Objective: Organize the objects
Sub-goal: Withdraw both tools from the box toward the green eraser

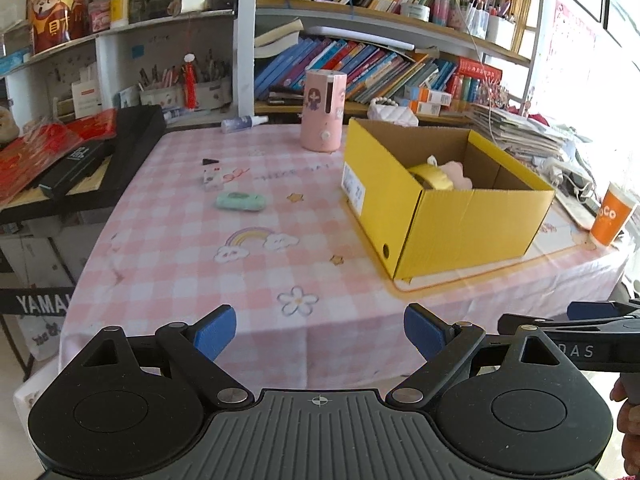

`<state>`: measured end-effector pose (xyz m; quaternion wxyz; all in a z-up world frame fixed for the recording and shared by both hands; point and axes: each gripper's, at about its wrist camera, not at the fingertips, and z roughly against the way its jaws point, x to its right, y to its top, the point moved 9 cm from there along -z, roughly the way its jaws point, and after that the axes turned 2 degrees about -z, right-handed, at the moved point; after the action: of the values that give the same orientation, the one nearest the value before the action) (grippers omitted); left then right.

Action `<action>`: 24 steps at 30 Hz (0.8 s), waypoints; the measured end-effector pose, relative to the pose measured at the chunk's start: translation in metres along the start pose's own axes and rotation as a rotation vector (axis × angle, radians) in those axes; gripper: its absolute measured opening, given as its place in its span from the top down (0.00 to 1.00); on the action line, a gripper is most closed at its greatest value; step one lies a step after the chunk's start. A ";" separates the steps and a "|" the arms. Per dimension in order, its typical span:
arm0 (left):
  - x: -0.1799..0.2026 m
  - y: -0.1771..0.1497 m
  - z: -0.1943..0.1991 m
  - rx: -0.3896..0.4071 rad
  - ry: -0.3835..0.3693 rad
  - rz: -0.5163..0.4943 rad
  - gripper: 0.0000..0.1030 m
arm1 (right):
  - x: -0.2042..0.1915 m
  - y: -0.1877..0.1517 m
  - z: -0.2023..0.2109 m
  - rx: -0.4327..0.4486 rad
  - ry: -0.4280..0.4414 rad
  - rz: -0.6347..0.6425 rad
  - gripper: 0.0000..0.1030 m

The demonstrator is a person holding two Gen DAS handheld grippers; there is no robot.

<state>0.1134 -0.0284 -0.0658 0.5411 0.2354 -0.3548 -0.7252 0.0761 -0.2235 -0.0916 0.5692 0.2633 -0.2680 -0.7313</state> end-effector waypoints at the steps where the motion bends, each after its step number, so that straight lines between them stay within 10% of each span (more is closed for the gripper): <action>1: -0.002 -0.002 0.003 -0.001 0.004 -0.002 0.10 | -0.004 -0.003 0.002 0.002 0.003 0.004 0.12; 24: -0.062 -0.031 0.034 -0.020 0.095 0.049 0.10 | -0.088 -0.030 0.011 -0.009 0.107 0.109 0.13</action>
<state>0.0886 0.0445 -0.0706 0.5771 0.2555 -0.3273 -0.7033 0.0669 -0.1310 -0.0974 0.6230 0.2846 -0.2477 -0.6853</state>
